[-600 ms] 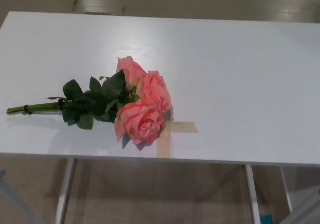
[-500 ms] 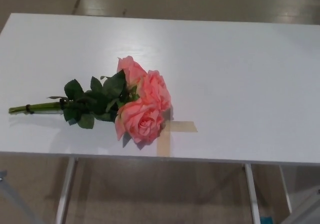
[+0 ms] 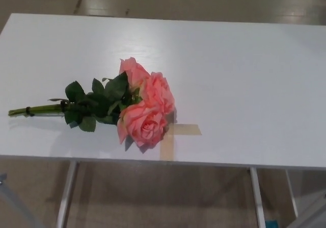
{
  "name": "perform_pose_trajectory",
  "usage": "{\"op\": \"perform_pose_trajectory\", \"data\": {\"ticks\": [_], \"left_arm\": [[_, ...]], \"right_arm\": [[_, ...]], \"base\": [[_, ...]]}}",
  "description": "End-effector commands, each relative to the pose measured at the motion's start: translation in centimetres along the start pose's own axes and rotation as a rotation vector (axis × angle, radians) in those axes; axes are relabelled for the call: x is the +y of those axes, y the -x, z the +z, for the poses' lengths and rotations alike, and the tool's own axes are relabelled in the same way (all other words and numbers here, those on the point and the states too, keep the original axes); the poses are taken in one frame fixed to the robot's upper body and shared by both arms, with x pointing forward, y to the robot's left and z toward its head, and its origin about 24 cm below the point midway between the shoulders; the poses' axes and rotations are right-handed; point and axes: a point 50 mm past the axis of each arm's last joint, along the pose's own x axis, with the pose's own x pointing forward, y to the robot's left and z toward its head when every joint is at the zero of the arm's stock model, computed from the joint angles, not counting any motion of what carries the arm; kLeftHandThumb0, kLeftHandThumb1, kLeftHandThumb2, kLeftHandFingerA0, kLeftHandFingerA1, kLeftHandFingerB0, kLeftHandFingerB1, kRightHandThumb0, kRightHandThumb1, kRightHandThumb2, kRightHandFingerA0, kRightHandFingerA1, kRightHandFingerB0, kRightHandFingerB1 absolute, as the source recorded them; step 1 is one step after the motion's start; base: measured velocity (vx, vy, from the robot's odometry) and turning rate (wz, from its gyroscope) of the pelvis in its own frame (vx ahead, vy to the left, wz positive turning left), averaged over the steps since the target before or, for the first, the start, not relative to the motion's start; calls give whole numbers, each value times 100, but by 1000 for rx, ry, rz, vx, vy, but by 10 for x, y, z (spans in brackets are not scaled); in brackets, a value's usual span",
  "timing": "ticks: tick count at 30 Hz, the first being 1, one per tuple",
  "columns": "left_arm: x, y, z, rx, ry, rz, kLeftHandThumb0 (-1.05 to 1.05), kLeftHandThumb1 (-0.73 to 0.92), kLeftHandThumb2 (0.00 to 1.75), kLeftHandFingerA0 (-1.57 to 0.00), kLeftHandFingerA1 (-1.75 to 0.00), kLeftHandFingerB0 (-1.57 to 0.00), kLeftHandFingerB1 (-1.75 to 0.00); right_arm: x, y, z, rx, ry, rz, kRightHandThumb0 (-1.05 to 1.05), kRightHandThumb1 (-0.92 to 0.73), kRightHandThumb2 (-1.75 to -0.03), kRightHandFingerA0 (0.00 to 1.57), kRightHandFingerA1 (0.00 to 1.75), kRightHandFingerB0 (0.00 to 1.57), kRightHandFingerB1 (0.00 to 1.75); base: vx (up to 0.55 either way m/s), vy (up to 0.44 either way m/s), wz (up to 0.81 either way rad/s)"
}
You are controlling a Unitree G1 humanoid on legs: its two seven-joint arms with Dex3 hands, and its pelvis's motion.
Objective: Use the left hand to pick up the rose and passes it to a human.
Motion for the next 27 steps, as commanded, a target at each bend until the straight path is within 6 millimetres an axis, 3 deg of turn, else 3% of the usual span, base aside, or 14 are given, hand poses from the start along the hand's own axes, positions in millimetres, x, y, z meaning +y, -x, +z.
{"op": "perform_pose_trajectory", "data": {"ticks": [1,3,4,5,6,9,10,11,15,16,18,21,23,27], "left_arm": [[0,34,27,-284,-193,-338,-66,37,67,-21,-37,-25,-36],[-1,37,28,-293,-197,-349,-66,37,67,-21,-37,-25,-36],[-1,45,33,-328,-215,-374,-63,43,54,-27,-32,-29,-31],[-2,56,40,-372,-240,-409,-63,43,54,-27,-32,-29,-31],[-1,79,57,-451,-279,-484,-62,43,54,-30,-32,-30,-31],[-2,83,59,-455,-282,-494,-62,43,54,-30,-32,-30,-31],[0,116,85,-645,-304,-544,-57,42,54,-33,-34,-30,-31],[0,133,97,-765,-299,-533,-61,37,67,-27,-40,-16,-35],[-1,141,101,-802,-292,-526,-61,37,67,-27,-40,-16,-35],[-4,162,110,-971,-254,-379,-61,37,69,-31,-43,-8,-25],[-4,184,121,-1113,-216,-253,-59,36,68,-32,-43,-6,-24],[-4,198,131,-1220,-184,-188,-59,36,66,-34,-42,-9,-28],[-2,213,146,-1395,-187,-15,-59,36,66,-35,-44,-10,-33],[-1,223,160,-1499,-216,143,-60,37,67,-33,-44,-10,-33]], "right_arm": [[1,1,-3,2,13,-6,-38,-56,-73,61,51,44,45],[1,1,-3,2,13,-6,-38,-56,-73,61,51,44,45],[1,1,-3,2,14,-6,-38,-56,-73,61,51,44,45],[1,1,-3,1,14,-6,-38,-56,-73,61,51,44,45],[1,1,-3,1,15,-4,-38,-56,-73,61,51,44,45],[1,1,-3,0,16,-3,-38,-56,-73,61,51,44,45],[0,1,-2,0,30,-3,-37,-56,-73,61,51,44,45],[-1,0,-2,2,31,-3,-37,-56,-73,62,51,44,45],[-1,0,-2,3,31,-3,-37,-56,-73,62,51,44,45],[-1,0,-3,5,35,-2,-37,-56,-73,62,51,44,45],[-1,0,-3,6,34,-2,-37,-56,-73,62,51,44,45],[-2,0,-2,6,31,-3,-37,-56,-73,62,51,44,45],[-2,0,-2,10,34,-1,-37,-56,-73,62,51,44,45],[-2,0,-2,10,37,2,-37,-56,-73,62,51,44,45]], "base": [[0,0,0],[0,0,0],[0,0,0],[0,0,0],[0,0,0],[0,0,0],[0,0,0],[0,0,0],[0,0,0],[0,0,0],[0,0,0],[0,0,0],[0,0,0],[0,0,0]]}}
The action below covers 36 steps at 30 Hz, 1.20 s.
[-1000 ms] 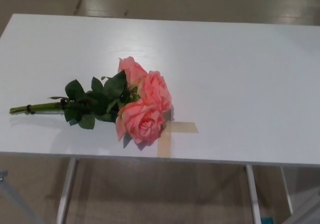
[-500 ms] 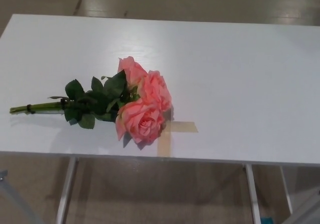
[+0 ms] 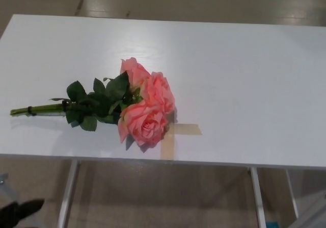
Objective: Use the left hand to pick up the rose and passes it to a human.
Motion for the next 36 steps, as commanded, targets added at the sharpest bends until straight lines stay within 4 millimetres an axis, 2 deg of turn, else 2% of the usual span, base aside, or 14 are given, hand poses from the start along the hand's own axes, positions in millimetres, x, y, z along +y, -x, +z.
{"op": "perform_pose_trajectory", "data": {"ticks": [1,4,6,8,9,10,11,13,14,15,17,18,28,36], "left_arm": [[12,42,135,-748,-206,298,-61,37,67,-33,-44,-9,-32],[17,33,149,-758,-291,337,-62,38,69,-29,-43,-8,-26],[18,25,149,-741,-309,355,-58,42,54,-32,-34,-7,-24],[20,12,146,-718,-332,379,-59,36,73,-24,-44,-3,-22],[20,7,144,-705,-339,389,-59,43,54,-27,-32,-3,-24],[22,-2,142,-686,-352,395,-60,37,74,-20,-43,-1,-19],[22,-5,142,-677,-356,393,-61,45,54,-23,-30,-1,-25],[26,-14,144,-655,-380,381,-62,45,54,-20,-29,0,-24],[26,-16,145,-651,-385,378,-64,45,55,-18,-28,0,-24],[29,-24,147,-626,-401,362,-62,38,76,-10,-34,0,-16],[32,-31,150,-608,-414,350,-68,45,57,-12,-26,0,-21],[33,-37,152,-585,-426,336,-62,39,78,-5,-29,-4,-16],[57,-115,143,-391,-481,278,-64,38,80,0,-18,0,-17],[50,-152,139,-229,-585,234,-61,37,79,0,-21,0,-19]], "right_arm": [[-2,0,-3,13,39,2,-37,-56,-73,62,51,44,45],[-3,-1,-1,8,37,3,-37,-56,-73,62,51,44,45],[-3,0,-1,9,41,4,-37,-56,-73,62,51,45,45],[-3,-1,-1,7,45,5,-37,-56,-73,62,51,44,45],[-3,-1,1,4,44,5,-37,-56,-73,62,51,44,45],[-3,-1,2,2,45,7,-37,-56,-73,62,51,44,45],[-3,-1,1,3,46,8,-37,-56,-73,62,51,44,45],[-2,-1,3,-1,48,10,-37,-56,-73,62,51,44,45],[-2,-1,3,-1,47,11,-37,-56,-73,62,51,44,45],[-2,-1,3,-2,45,12,-37,-56,-73,62,51,44,45],[-3,-2,5,-5,37,12,-37,-56,-73,62,51,44,45],[-3,-2,5,-6,38,15,-37,-56,-73,62,51,44,45],[-3,-5,17,-23,25,17,-38,-55,-74,64,53,43,46],[-2,-4,16,-28,30,24,-37,-56,-74,63,52,43,45]], "base": [[0,0,0],[0,0,0],[0,0,0],[0,0,0],[0,0,0],[0,0,0],[0,0,0],[0,0,0],[0,0,0],[0,0,0],[0,0,0],[0,0,0],[0,0,0],[0,0,0]]}}
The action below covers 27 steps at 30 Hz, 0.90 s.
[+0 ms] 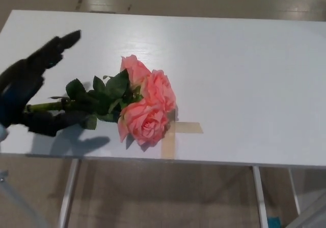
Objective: Use the left hand to pick up the rose and passes it to a human.
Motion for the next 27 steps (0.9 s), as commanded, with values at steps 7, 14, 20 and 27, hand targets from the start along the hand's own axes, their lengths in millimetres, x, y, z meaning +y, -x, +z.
{"op": "perform_pose_trajectory", "data": {"ticks": [7,14,20,27], "left_arm": [[-23,-27,-16,205,-232,-103,-58,36,77,-1,-23,0,-19],[-34,-30,-18,204,-249,-136,-59,37,77,-4,-24,-3,-18],[-41,-37,-21,227,-278,-157,-58,37,77,-3,-25,-2,-19],[-50,-48,-16,223,-298,-199,-55,40,69,-13,-38,-4,-22]], "right_arm": [[0,1,-4,20,3,16,-38,-56,-74,62,52,42,45],[0,0,-2,7,1,18,-38,-56,-74,61,52,43,45],[0,1,-3,1,7,20,-38,-56,-75,64,53,42,46],[0,0,1,-8,13,19,-38,-56,-74,64,53,43,46]], "base": [[0,0,0],[0,0,0],[0,0,0],[0,0,0]]}}
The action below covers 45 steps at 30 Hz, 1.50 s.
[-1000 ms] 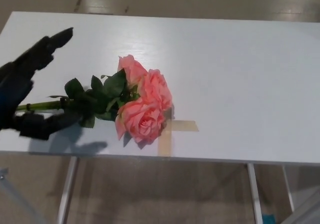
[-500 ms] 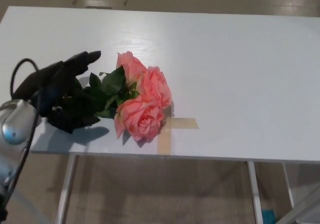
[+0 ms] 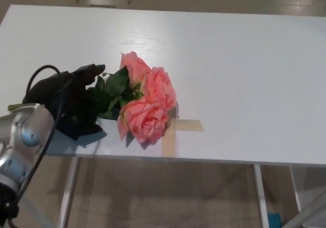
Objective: Use the left hand to pick up the rose and passes it to a human.
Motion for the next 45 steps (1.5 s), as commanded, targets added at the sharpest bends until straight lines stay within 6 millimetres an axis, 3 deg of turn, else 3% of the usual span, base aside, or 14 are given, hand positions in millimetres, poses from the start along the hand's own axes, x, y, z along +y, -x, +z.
{"op": "perform_pose_trajectory", "data": {"ticks": [1,3,8,11,12,13,16,17,25,29,35,36,39,45], "left_arm": [[-3,-11,8,-2,-47,-13,-55,40,69,-13,-38,-4,-22],[-3,-12,8,-2,-48,-13,-55,40,69,-13,-38,-4,-22],[-12,-23,18,-8,-68,-104,-36,63,59,-55,-38,-15,-29],[-13,-24,18,-8,-68,-106,-36,63,59,-55,-38,-15,-29],[-19,-29,27,-15,12,-148,-24,75,63,-70,-115,-44,-34],[-20,-31,29,-8,33,-161,-22,78,63,-85,-72,-52,-36],[-20,-32,30,-4,40,-166,-22,78,63,-85,-72,-52,-36],[-22,-35,34,0,6,-192,-20,82,65,-91,-49,-65,-42],[-27,-32,37,-2,-33,-199,-23,83,64,-80,-47,-53,-39],[-21,-32,35,-10,-7,-150,-25,83,65,-101,-53,-46,-37],[-9,-28,27,-30,132,0,-27,80,65,-98,-56,-53,-40],[-6,-27,25,-37,249,50,-26,82,64,-96,-99,-73,-47],[1,-28,25,-41,479,133,-24,83,66,-81,-136,-78,-82],[35,-24,35,-141,909,273,-17,88,67,-74,-135,-60,-112]], "right_arm": [[-1,0,0,-3,2,4,-38,-56,-74,64,53,43,46],[-1,0,0,-3,2,4,-38,-56,-74,64,53,43,46],[1,0,0,-2,-2,8,-38,-56,-74,64,53,43,46],[1,0,0,-2,-2,8,-38,-56,-74,64,53,43,46],[2,0,2,-10,9,10,-38,-56,-75,63,53,46,47],[3,0,3,-13,12,10,-38,-56,-75,65,54,46,47],[3,0,3,-14,13,10,-38,-56,-75,65,54,46,47],[2,-1,7,-22,23,5,-38,-56,-76,66,54,47,48],[0,-2,11,-42,10,12,-37,-57,-76,63,53,49,49],[-1,-2,11,-44,16,11,-37,-57,-76,64,54,50,49],[0,-3,12,-40,15,16,-37,-57,-77,63,54,50,49],[-1,-2,12,-39,11,15,-37,-57,-77,63,54,50,49],[-2,-2,11,-39,10,12,-36,-57,-77,63,54,50,49],[-2,-2,9,-34,10,7,-30,-66,-59,70,43,54,39]], "base": [[0,0,0],[0,0,0],[0,0,0],[0,0,0],[0,0,0],[0,0,0],[0,0,0],[0,0,0],[0,0,0],[0,0,0],[0,0,0],[0,0,0],[0,0,0],[0,0,0]]}}
